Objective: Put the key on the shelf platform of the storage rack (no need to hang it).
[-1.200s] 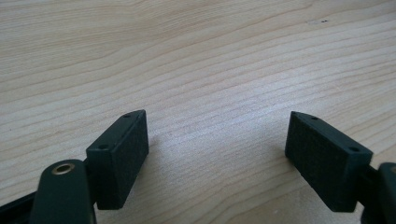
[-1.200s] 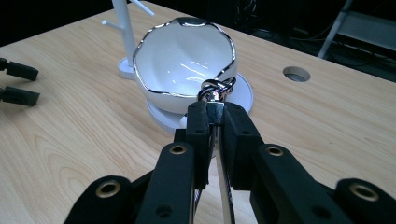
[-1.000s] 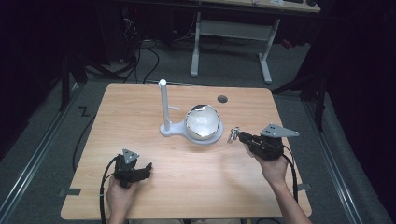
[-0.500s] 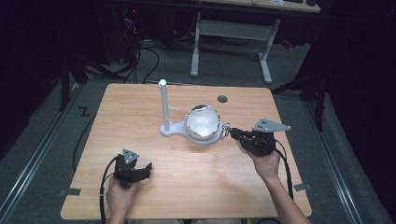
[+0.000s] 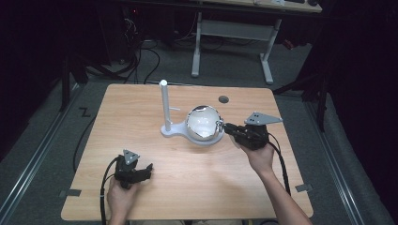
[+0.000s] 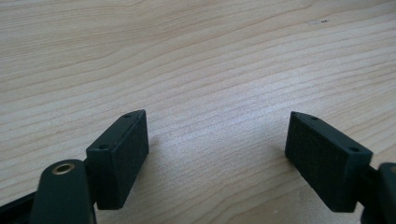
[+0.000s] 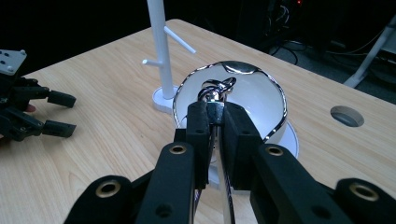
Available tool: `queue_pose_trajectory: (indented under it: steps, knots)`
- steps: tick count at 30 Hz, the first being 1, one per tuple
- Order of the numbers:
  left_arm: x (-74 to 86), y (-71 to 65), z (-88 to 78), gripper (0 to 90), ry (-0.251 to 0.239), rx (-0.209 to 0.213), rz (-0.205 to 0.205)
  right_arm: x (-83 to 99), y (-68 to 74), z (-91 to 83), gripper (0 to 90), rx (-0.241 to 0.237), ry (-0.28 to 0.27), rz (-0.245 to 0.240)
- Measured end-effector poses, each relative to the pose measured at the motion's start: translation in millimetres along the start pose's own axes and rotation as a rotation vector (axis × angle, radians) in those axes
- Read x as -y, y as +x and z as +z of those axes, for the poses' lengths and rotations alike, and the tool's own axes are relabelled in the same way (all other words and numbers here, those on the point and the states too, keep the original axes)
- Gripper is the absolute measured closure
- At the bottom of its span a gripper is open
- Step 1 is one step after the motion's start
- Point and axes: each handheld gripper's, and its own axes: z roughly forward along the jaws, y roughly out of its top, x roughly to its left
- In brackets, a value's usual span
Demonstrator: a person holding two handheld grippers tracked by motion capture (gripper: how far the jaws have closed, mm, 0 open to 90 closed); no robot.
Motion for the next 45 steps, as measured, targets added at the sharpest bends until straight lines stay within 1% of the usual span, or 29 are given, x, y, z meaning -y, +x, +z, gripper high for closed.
queue_pose_trajectory:
  steps: [3, 12, 16, 21, 24, 28, 32, 35, 36, 39, 43, 45]
  knots:
    - [0.0, -0.2, 0.0, 21.7, -0.001, 0.001, 0.000, -2.5, -2.0, 7.3, 82.2, 0.003, 0.009, 0.006]
    - [0.0, -0.6, 0.1, 21.7, -0.001, 0.003, 0.004, -3.9, -6.0, 20.9, 82.2, 0.003, 0.026, 0.030]
    - [0.0, -0.6, 0.1, 21.7, -0.001, 0.003, 0.004, -9.4, -7.3, 26.9, 82.2, 0.005, 0.034, 0.019]
    - [-0.1, -0.7, 0.2, 21.7, -0.001, 0.003, 0.004, -15.1, -7.6, 33.4, 82.2, 0.002, 0.038, 0.019]
    - [-0.1, -0.7, 0.2, 21.7, -0.001, 0.003, 0.004, -17.0, -7.7, 39.3, 82.2, 0.002, 0.049, 0.016]
    - [-0.1, -0.7, 0.2, 21.7, -0.001, 0.003, 0.004, -19.4, -8.1, 45.4, 82.1, 0.002, 0.057, 0.017]
    - [-0.1, -0.6, 0.2, 21.7, -0.001, 0.004, 0.004, -20.5, -9.5, 50.1, 82.1, -0.002, 0.062, 0.030]
    - [0.0, -0.5, 0.2, 21.7, -0.001, 0.004, 0.003, -20.8, -12.3, 55.4, 82.1, 0.006, 0.081, 0.026]
    - [-0.1, -0.4, 0.2, 21.8, -0.001, 0.005, 0.003, -21.2, -13.2, 56.7, 82.1, 0.009, 0.088, 0.031]
    - [0.0, -0.4, 0.2, 21.8, -0.001, 0.005, 0.002, -22.4, -15.1, 60.0, 82.1, 0.019, 0.096, 0.028]
    - [-0.1, -0.3, 0.2, 21.8, -0.001, 0.006, 0.002, -22.8, -18.2, 64.9, 82.1, 0.031, 0.108, 0.042]
    - [-0.1, -0.3, 0.2, 21.8, -0.001, 0.006, 0.002, -23.0, -19.4, 67.1, 82.1, 0.039, 0.121, 0.041]
